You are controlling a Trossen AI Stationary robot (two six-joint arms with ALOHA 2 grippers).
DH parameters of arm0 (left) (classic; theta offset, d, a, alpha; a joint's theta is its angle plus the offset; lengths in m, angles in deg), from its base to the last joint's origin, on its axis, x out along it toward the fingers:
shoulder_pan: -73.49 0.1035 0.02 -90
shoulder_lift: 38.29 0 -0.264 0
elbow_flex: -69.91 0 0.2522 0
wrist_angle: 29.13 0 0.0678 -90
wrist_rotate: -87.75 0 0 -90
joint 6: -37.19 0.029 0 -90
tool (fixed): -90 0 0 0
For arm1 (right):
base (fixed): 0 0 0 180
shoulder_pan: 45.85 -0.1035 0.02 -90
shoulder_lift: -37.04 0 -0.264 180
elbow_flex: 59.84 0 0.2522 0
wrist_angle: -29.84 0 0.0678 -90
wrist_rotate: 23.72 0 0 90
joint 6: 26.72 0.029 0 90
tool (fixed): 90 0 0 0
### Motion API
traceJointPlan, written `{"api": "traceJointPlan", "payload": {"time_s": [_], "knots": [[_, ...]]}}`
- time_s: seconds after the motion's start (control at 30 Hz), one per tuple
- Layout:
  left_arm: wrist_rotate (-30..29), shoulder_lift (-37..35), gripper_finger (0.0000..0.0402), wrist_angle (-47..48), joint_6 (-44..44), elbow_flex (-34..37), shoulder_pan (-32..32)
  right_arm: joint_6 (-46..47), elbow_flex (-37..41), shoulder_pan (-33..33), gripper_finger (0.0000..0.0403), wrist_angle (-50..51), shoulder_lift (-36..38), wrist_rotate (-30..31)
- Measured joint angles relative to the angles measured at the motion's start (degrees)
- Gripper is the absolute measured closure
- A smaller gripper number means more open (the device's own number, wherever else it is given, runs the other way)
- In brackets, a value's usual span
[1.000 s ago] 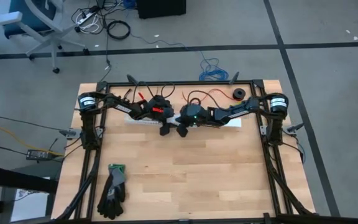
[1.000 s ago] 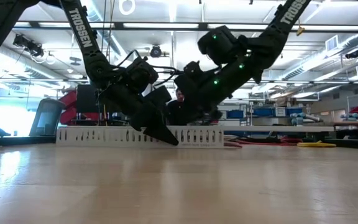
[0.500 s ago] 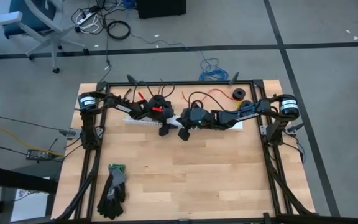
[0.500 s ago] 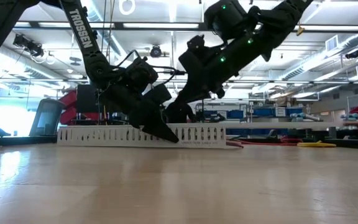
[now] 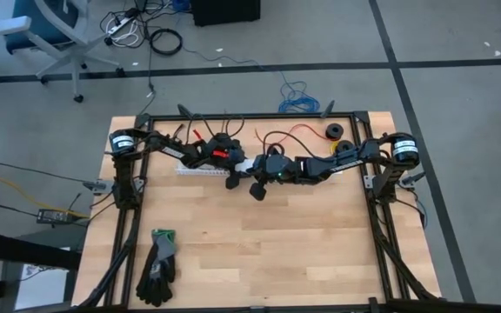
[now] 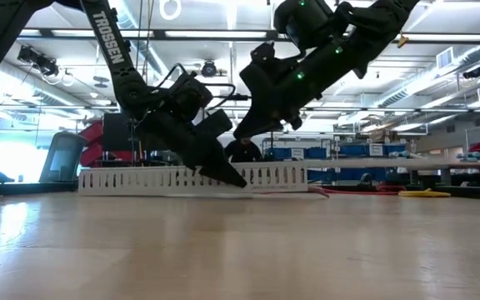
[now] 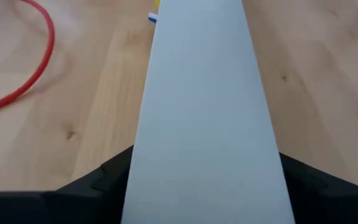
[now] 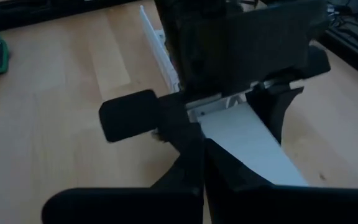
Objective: Ziptie cables
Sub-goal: Close the cable duct with the cable duct lid
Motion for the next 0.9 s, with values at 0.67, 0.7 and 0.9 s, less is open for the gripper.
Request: {"api": "traceJointPlan", "payload": {"time_s": [0.67, 0.7, 0.9], "knots": [[-1.2, -5.3, 0.0072, 1.4, 1.2, 0.0, 1.2, 1.0, 0.0, -1.3, 0.0403, 2.0, 0.0, 0.0], [-1.2, -6.6, 0.0072, 3.7, 1.9, 0.0, 1.7, 1.4, 0.0, -1.3, 0.0403, 2.3, 0.0, 0.0], [-1.2, -12.6, 0.0072, 10.0, 3.4, 2.5, 3.0, 1.9, 0.0, -1.3, 0.0403, 2.9, 0.0, 0.0]]}}
